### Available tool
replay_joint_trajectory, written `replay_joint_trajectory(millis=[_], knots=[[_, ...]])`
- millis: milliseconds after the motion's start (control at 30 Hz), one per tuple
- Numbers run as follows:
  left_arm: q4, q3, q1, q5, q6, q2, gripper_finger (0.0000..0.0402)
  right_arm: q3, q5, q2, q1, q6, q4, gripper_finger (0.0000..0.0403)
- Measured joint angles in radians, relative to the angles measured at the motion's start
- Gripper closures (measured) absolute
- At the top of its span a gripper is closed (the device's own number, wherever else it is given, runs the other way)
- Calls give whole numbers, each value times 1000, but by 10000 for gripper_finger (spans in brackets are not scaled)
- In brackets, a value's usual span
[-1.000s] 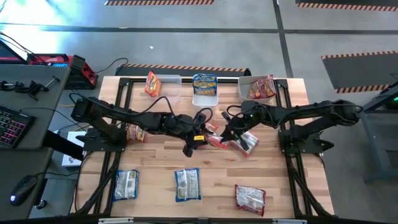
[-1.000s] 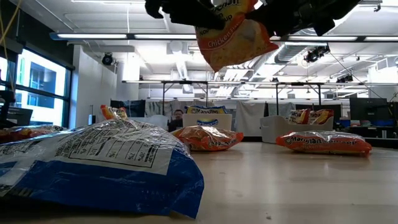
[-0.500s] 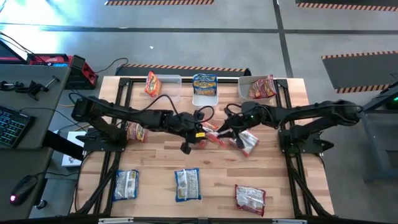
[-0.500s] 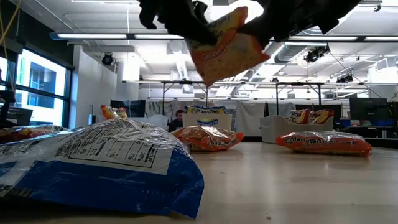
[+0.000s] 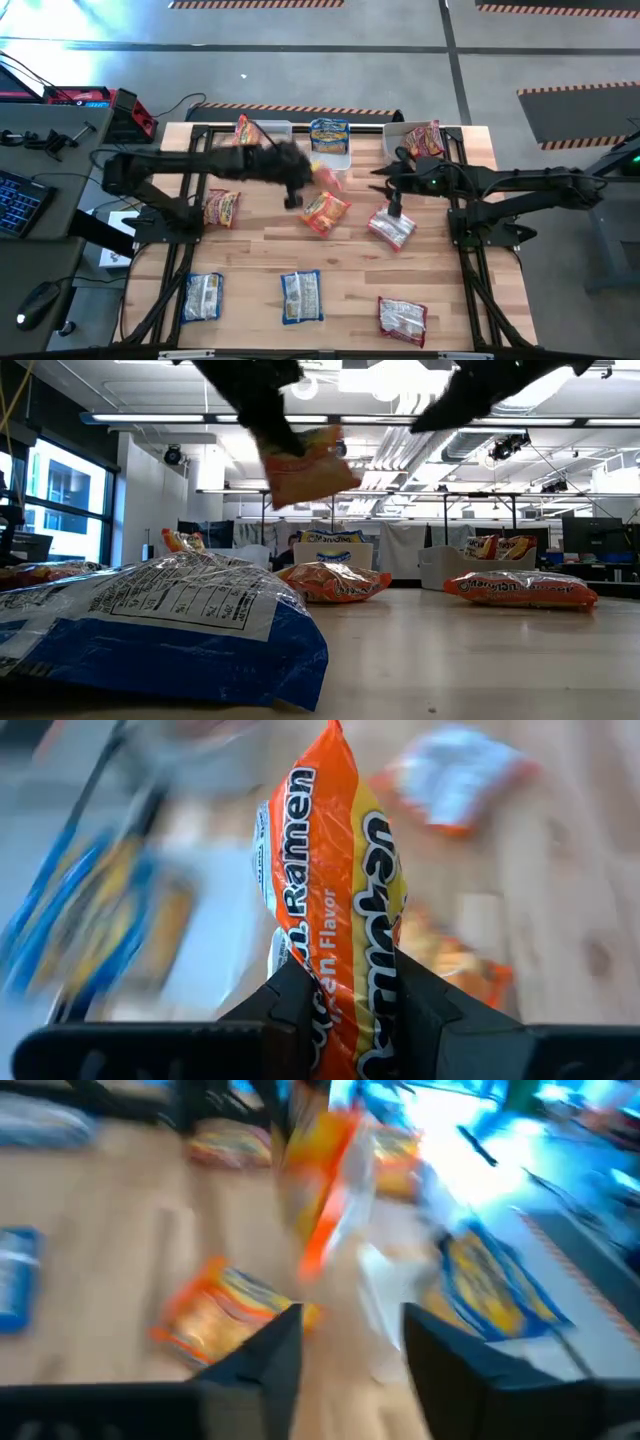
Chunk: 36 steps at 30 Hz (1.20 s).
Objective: Sort Maruchan noodles
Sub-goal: Put the bottom orange noodle pack into the transparent bin
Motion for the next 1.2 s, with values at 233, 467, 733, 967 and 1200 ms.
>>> replay_joint_trajectory(millis=[233, 467, 733, 967, 1200], knots=[[-149, 2, 250, -125, -338, -113, 353, -42, 79, 5, 0, -22, 44, 391], [-240, 2, 505, -133, -454, -86, 357, -134, 81, 4, 0, -2, 192, 371], [-246, 0, 616, -118, -609, 10, 357, -187, 81, 3, 0, -41, 259, 399], [-248, -4, 584, -189, -761, 88, 357, -184, 60, 2, 0, -50, 270, 402], [-250, -4, 591, -223, -844, 171, 357, -190, 54, 2, 0, -52, 261, 402]])
